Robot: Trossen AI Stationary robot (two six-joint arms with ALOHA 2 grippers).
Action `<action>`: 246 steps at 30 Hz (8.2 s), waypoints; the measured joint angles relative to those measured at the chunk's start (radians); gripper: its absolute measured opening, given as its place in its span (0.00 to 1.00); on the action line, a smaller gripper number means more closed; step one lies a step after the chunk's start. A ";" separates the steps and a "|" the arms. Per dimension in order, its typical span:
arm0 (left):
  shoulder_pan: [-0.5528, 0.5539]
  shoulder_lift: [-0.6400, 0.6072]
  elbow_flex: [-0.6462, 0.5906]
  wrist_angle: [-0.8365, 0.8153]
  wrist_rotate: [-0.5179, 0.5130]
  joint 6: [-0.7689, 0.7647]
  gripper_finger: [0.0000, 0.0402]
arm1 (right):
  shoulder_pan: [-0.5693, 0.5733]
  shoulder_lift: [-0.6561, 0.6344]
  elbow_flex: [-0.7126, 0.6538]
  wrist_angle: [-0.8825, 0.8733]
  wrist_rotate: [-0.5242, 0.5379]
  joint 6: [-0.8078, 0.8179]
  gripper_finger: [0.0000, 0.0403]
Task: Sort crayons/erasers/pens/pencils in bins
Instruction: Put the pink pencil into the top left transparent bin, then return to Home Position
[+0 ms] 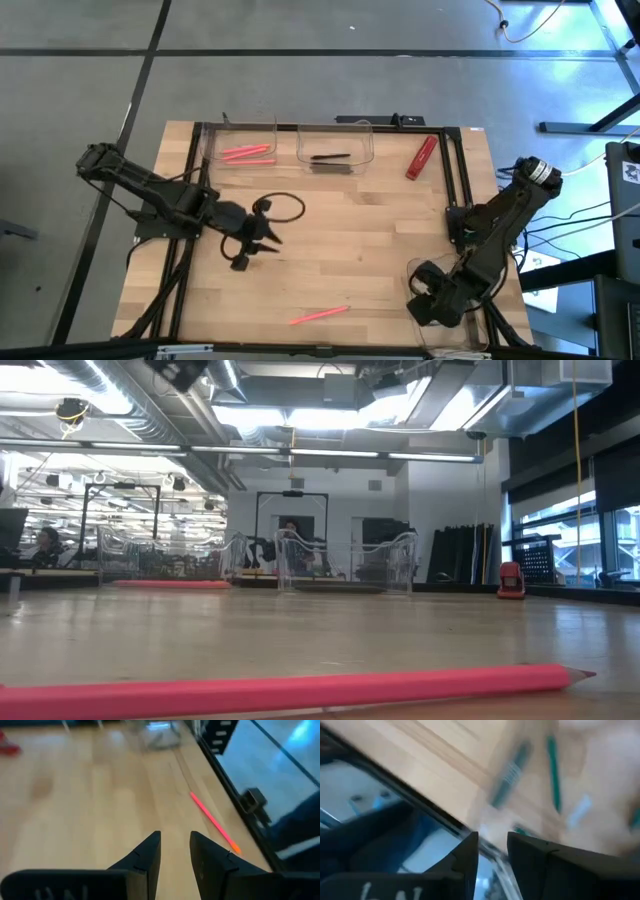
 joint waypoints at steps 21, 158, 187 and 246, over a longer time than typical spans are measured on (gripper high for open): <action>-0.362 0.135 0.241 -0.385 0.046 -0.536 0.24 | -0.041 0.000 0.414 -0.142 0.836 -1.004 0.26; -0.275 0.734 0.646 -0.449 -0.227 -1.011 0.03 | -0.154 -0.131 0.415 -0.162 0.594 -1.584 0.26; 0.559 0.071 0.518 -1.200 -0.464 -0.636 0.03 | -0.510 -0.131 0.414 -0.093 0.772 -1.714 0.26; 1.076 0.284 0.017 -0.579 -0.331 -0.063 0.17 | -0.618 -0.134 0.414 -0.094 0.721 -1.726 0.24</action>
